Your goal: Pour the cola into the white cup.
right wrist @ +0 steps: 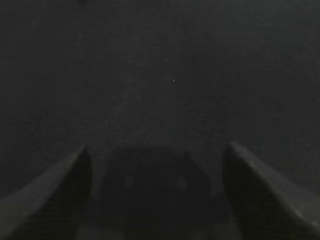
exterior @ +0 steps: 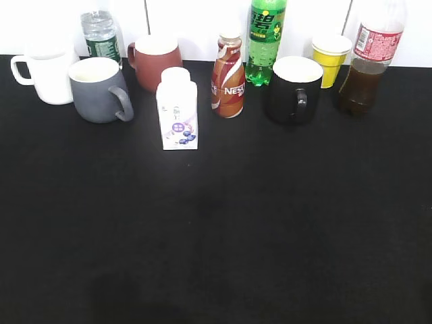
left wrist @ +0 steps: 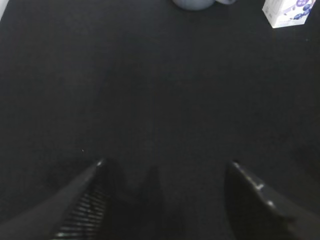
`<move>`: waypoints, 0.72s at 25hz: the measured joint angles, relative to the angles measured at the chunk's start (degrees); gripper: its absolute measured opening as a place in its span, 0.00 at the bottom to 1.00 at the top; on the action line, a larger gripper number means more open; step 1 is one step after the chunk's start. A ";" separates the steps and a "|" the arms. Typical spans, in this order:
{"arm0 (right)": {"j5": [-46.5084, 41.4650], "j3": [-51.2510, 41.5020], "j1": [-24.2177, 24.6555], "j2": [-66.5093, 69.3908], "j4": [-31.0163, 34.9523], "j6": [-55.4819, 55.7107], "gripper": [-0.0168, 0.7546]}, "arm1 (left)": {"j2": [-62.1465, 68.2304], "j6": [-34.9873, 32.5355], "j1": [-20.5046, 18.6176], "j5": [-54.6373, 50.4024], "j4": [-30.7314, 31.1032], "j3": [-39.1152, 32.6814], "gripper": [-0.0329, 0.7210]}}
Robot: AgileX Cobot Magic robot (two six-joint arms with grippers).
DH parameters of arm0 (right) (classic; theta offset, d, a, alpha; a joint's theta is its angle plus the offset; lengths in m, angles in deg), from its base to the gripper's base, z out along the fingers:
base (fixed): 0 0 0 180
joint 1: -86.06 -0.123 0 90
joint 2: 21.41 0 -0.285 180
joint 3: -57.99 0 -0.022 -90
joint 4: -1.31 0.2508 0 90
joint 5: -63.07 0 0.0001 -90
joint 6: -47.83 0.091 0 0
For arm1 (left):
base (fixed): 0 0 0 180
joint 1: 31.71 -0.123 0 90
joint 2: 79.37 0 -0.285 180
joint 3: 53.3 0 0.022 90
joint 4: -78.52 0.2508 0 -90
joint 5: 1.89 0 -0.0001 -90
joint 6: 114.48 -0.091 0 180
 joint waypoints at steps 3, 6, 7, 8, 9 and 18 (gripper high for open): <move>0.00 0.00 0.00 0.00 -1.67 2.55 0.84 | 0.00 0.00 0.00 1.91 0.00 -1.47 0.78; 0.00 0.00 0.00 0.00 -1.71 2.86 0.80 | 0.00 0.00 0.00 2.13 0.00 -1.52 0.78; 0.00 0.00 0.00 0.00 -1.71 2.86 0.77 | 0.00 0.00 0.00 2.13 0.00 -1.52 0.78; 0.00 0.00 0.00 0.00 -1.71 2.93 0.74 | 0.00 0.00 0.00 2.15 0.00 -1.52 0.79; 0.00 0.00 0.00 0.00 -1.71 2.93 0.71 | 0.00 0.00 0.00 2.15 0.00 -1.52 0.78; 0.00 0.00 7.02 -2.17 -1.65 2.93 0.67 | -6.21 0.00 0.00 2.32 0.00 -1.52 0.74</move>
